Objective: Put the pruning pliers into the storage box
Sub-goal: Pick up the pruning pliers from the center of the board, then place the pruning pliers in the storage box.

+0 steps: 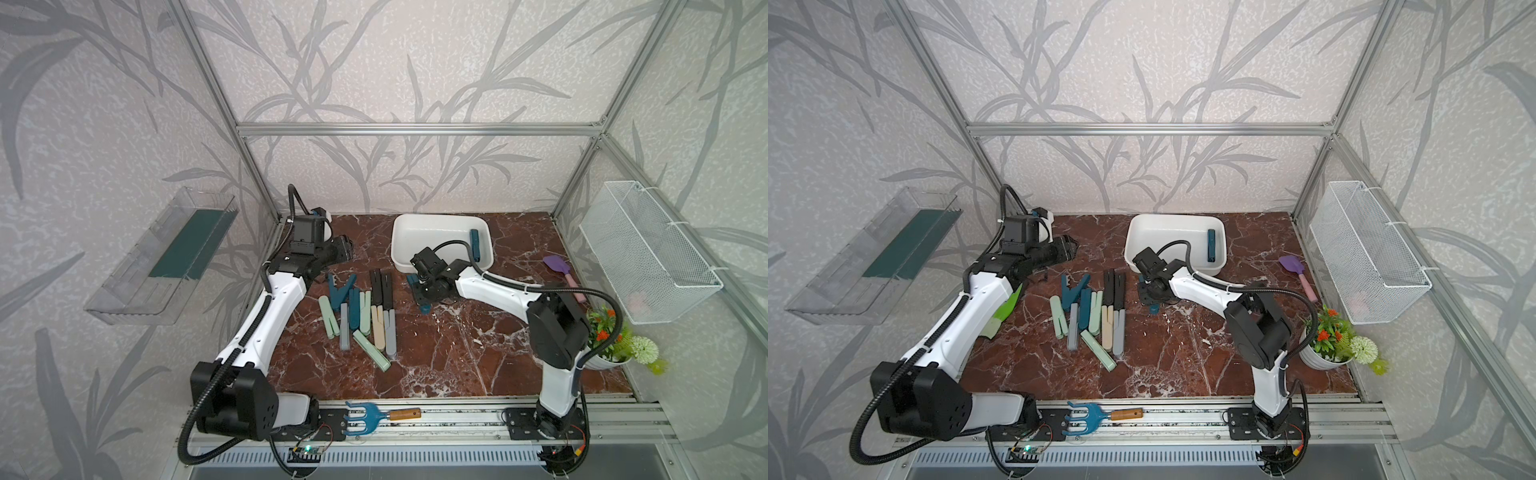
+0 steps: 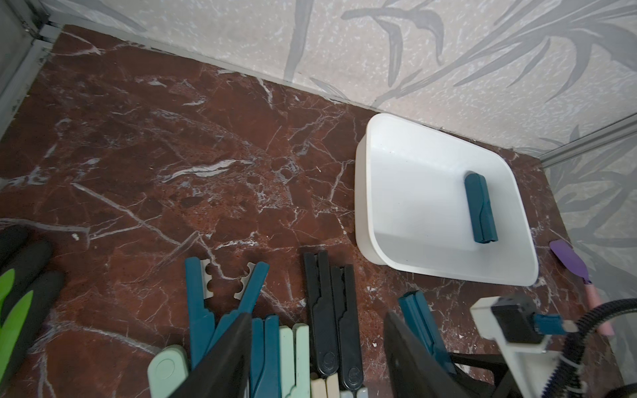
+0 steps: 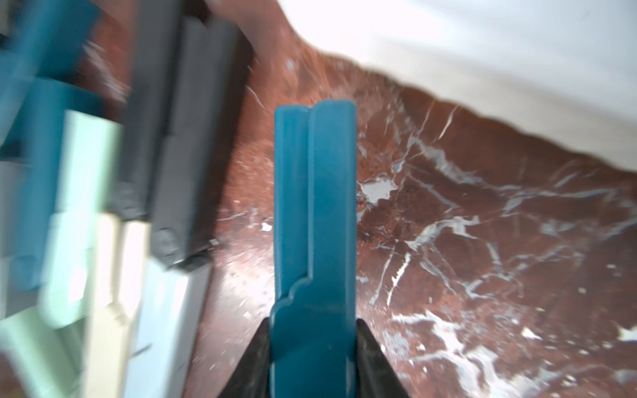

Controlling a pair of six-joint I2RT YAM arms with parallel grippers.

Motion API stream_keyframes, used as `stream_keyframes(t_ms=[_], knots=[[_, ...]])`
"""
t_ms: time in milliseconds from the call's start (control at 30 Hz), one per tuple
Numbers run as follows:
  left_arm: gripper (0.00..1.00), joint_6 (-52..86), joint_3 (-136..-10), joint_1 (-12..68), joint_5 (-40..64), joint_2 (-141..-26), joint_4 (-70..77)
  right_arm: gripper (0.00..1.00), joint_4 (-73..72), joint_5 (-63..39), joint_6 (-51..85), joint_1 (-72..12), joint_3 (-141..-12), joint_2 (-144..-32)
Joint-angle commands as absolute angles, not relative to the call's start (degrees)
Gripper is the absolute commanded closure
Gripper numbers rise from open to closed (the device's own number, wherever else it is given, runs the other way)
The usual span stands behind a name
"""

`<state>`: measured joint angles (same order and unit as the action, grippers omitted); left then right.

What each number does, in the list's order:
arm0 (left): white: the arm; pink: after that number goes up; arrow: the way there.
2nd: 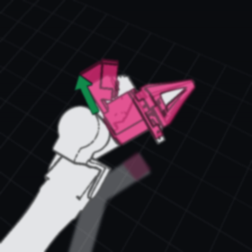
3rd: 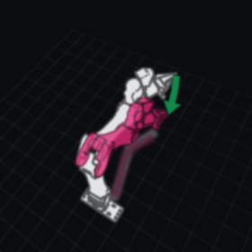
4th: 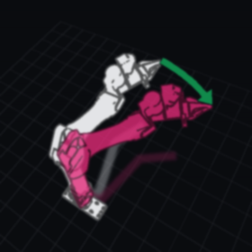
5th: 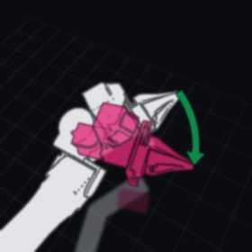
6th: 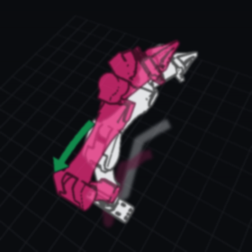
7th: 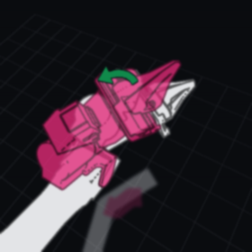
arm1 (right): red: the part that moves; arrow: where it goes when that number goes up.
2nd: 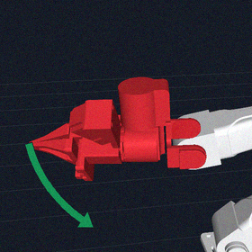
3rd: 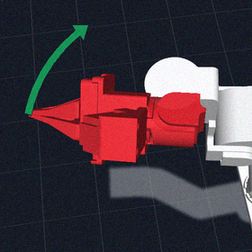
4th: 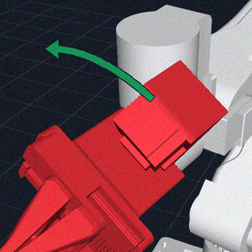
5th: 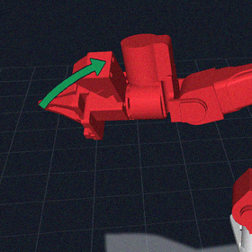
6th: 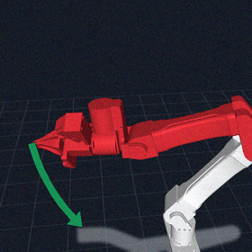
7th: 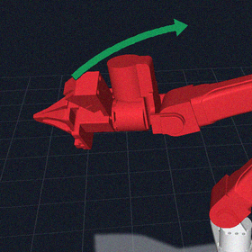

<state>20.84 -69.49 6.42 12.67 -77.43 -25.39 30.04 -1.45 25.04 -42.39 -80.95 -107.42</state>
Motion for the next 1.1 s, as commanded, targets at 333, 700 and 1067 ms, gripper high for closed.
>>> stream_keyframes(t_ms=[333,700,1067], knots=[[0.39,22.7,-68.3,6.4,20.7,-77.6,-20.5,0.76,12.6,-15.3,28.0,-27.7,-72.0,-92.0],[0.39,21.9,-67.5,6.4,18.9,-75.3,-21.8,0.75,29.8,3.4,16.4,-20.7,-100.2,-115.4],[0.39,20.5,-67.9,6.4,17.0,-73.6,-24.1,0.76,39.8,13.0,13.5,-19.8,-122.1,-134.6]])
